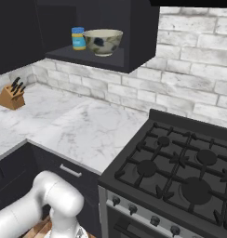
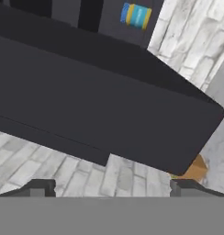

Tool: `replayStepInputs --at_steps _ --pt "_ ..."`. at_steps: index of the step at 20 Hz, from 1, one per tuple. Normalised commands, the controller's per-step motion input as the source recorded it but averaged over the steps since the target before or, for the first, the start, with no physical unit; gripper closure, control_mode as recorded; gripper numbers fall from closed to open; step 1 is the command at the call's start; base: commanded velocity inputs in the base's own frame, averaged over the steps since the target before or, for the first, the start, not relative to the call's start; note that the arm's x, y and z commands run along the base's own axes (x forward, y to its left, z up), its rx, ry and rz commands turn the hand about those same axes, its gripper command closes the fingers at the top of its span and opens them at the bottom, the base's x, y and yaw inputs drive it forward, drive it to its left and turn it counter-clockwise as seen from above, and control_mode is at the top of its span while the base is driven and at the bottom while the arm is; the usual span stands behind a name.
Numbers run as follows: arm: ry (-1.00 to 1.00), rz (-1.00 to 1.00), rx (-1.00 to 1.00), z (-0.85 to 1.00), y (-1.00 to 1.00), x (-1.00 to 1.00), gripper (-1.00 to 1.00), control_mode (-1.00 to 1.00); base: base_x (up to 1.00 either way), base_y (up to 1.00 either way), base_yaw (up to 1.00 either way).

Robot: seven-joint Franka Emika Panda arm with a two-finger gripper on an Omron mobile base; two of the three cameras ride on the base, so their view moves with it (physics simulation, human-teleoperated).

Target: Pick the mug and place it in the sink. Pick the bowl and place it in the open cabinet and then close the cabinet.

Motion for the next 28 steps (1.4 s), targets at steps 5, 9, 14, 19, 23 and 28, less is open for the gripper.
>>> replayStepInputs --at_steps 5,9,14,19,23,28 --pt "0.0 -0.1 0.04 -0.21 0.23 0.35 -1.0 -1.0 0.0 0.0 0.0" --pt "0.0 -0.1 0.07 -0.05 0.07 0.14 -1.0 -1.0 0.0 0.0 0.0" --pt "0.0 -0.13 0.13 0.0 0.0 0.0 -1.0 -1.0 0.0 0.0 0.0" --pt "-0.01 -0.16 0.17 0.0 0.0 0.0 -1.0 -1.0 0.0 0.0 0.0" --pt "0.0 -0.17 0.18 0.0 0.0 0.0 -1.0 -1.0 0.0 0.0 0.0" --pt "0.0 -0.18 0.23 -0.04 0.0 0.0 -1.0 -1.0 0.0 0.0 0.0"
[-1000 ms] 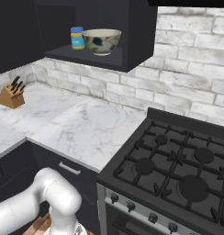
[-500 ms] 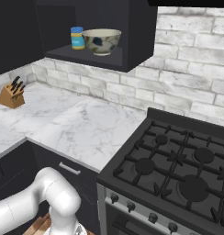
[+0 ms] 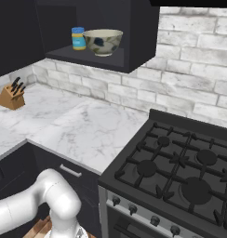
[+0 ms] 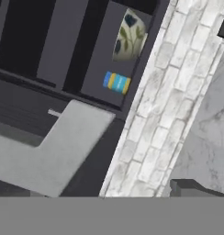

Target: Pick the mug and place it in the sink. Pick the bowl and place it in the open cabinet and then close the cabinet.

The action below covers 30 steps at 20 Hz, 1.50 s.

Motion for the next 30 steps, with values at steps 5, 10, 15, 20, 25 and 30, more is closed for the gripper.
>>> replayStepInputs --at_steps 5,10,15,20,25,30 --pt "0.0 -0.17 0.29 -0.15 -0.16 -0.02 -1.0 -1.0 0.0 0.0 0.0" --pt "-0.03 -0.18 0.3 -0.25 -0.32 -0.07 -1.0 -1.0 0.0 0.0 0.0" --pt "-0.05 -0.19 0.28 -0.22 -0.42 0.0 -1.0 -1.0 0.0 0.0 0.0" --pt "-0.09 -0.18 0.25 -0.13 -0.45 0.0 -1.0 -1.0 0.0 0.0 0.0" --pt "-0.13 -0.16 0.22 -0.08 -0.43 0.0 -1.0 -1.0 0.0 0.0 0.0" --pt "-0.15 -0.16 0.2 -0.15 -0.43 0.0 -1.0 -1.0 0.0 0.0 0.0"
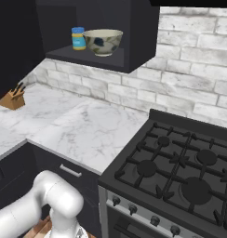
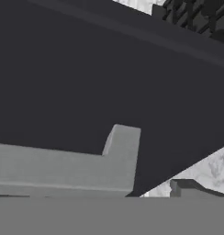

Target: Pick the mug and place it in the sink. Pick the bowl and place it in the open cabinet and then close the cabinet.

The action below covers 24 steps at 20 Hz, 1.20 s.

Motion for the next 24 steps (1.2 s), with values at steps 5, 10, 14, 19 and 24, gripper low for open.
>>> replayStepInputs --at_steps 5,10,14,19,24 --pt "-0.15 -0.17 0.2 -0.21 -0.46 0.0 -1.0 -1.0 0.0 0.0 0.0" --pt "-0.13 -0.17 0.21 -0.23 -0.45 0.0 -1.0 -1.0 0.0 0.0 0.0" --pt "-0.11 -0.17 0.2 -0.18 -0.46 0.02 -1.0 -1.0 0.0 0.0 0.0" --pt "-0.09 -0.17 0.19 -0.1 -0.44 0.16 -1.0 -1.0 0.0 0.0 0.0" --pt "-0.07 -0.16 0.18 -0.11 -0.4 0.25 -1.0 -1.0 0.0 0.0 0.0"
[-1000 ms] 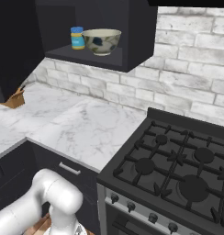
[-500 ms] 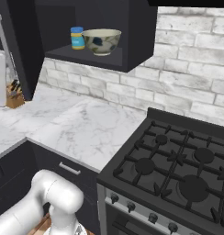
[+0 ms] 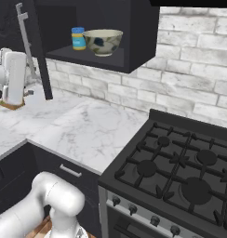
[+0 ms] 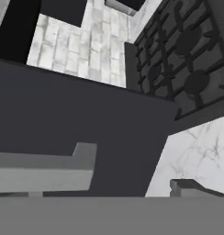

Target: Pick the mug and place it in the sink. Pick the bowl and place it in the open cabinet and then close the cabinet.

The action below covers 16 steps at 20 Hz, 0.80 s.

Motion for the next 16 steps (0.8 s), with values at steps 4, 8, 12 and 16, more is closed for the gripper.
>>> replayStepInputs --at_steps 4,8,12,16 --pt "-0.06 -0.14 0.17 -0.14 -0.32 0.42 -1.0 -1.0 0.0 0.0 0.0" --pt "-0.02 -0.11 0.17 -0.18 -0.26 0.58 -1.0 -1.0 0.0 0.0 0.0" --pt "-0.02 -0.1 0.17 -0.19 -0.26 0.58 -1.0 -1.0 0.0 0.0 0.0" --pt "-0.07 -0.08 0.18 -0.22 -0.27 0.54 -1.0 -1.0 0.0 0.0 0.0"
